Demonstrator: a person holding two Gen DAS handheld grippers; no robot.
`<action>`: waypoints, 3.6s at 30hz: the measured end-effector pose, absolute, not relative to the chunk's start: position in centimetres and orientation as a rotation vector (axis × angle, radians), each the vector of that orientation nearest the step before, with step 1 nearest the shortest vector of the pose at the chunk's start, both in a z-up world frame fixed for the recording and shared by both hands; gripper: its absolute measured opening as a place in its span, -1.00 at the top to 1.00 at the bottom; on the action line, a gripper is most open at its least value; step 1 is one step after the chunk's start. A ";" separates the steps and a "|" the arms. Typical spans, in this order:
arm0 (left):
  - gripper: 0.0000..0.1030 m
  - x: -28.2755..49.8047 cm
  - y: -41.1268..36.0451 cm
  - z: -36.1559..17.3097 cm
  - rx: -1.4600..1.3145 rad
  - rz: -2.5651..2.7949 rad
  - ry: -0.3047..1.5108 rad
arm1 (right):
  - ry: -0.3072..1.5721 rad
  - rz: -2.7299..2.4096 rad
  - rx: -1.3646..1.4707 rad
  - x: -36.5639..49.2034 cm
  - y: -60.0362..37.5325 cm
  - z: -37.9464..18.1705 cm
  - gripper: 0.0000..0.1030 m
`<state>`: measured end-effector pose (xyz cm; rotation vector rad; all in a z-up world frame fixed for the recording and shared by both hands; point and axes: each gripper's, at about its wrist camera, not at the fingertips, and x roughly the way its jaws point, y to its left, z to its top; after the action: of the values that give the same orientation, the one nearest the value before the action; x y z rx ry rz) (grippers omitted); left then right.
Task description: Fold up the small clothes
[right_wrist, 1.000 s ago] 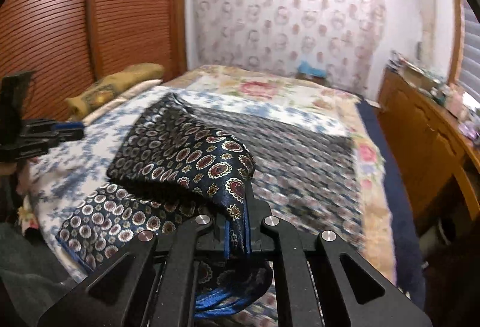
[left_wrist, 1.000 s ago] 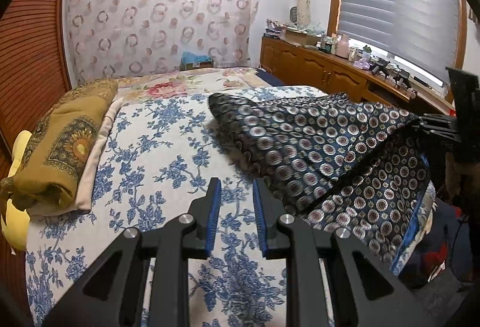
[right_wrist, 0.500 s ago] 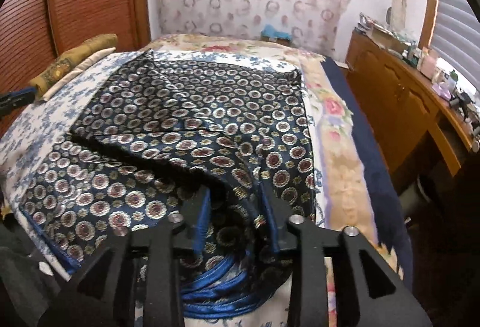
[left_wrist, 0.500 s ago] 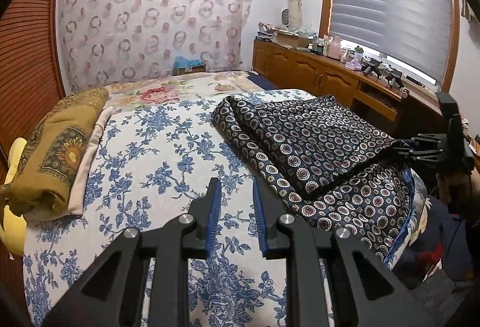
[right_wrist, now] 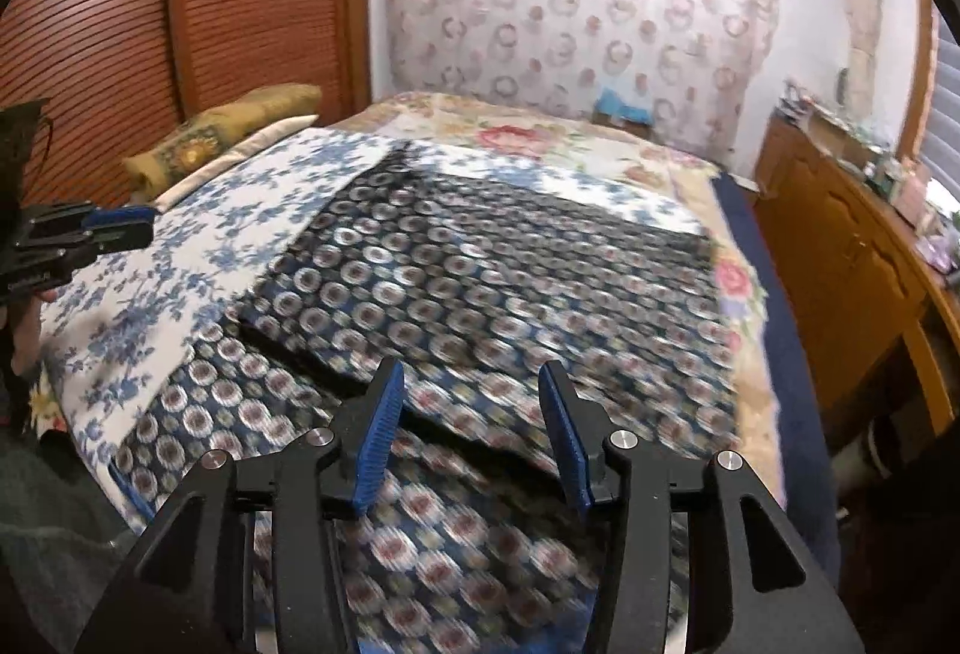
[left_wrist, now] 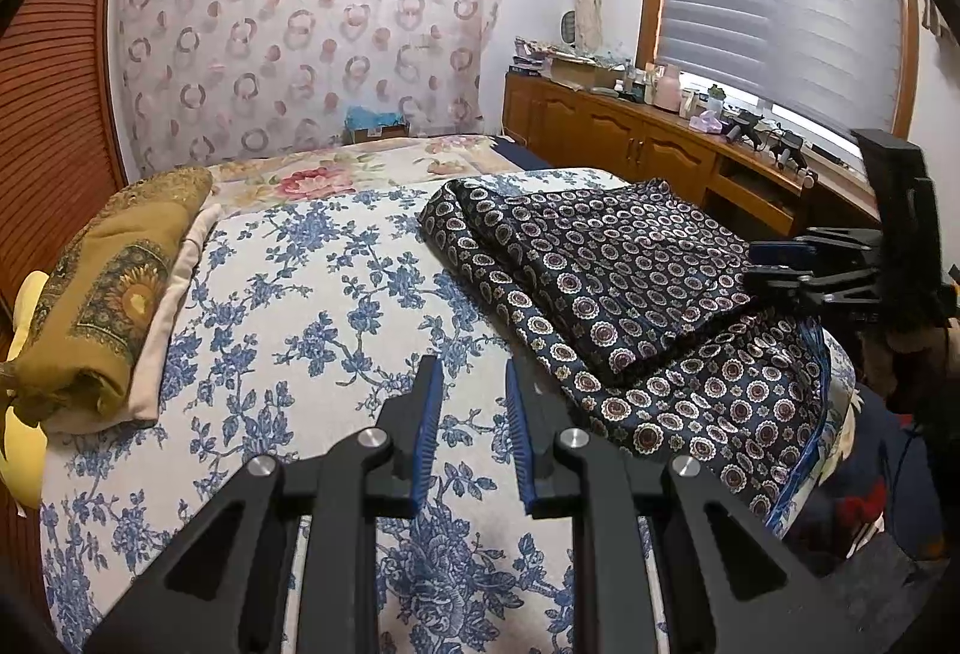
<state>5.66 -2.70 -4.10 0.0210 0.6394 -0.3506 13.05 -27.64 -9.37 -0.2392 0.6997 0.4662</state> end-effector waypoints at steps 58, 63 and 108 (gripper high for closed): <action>0.63 5.3 -3.9 -5.4 0.034 -0.401 0.686 | 0.763 0.184 -0.134 31.8 -34.3 -6.6 0.24; 0.63 5.4 -4.2 -5.5 0.035 -0.411 0.689 | 0.756 0.209 -0.121 29.9 -35.3 -6.4 0.14; 0.62 5.0 -7.6 -6.4 0.056 -0.522 0.744 | 0.821 0.217 -0.185 26.5 -37.8 -9.4 0.96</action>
<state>4.98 -7.65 -6.40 0.0564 0.7445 -0.5221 26.51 -37.84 -9.44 -0.1853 0.8214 0.2174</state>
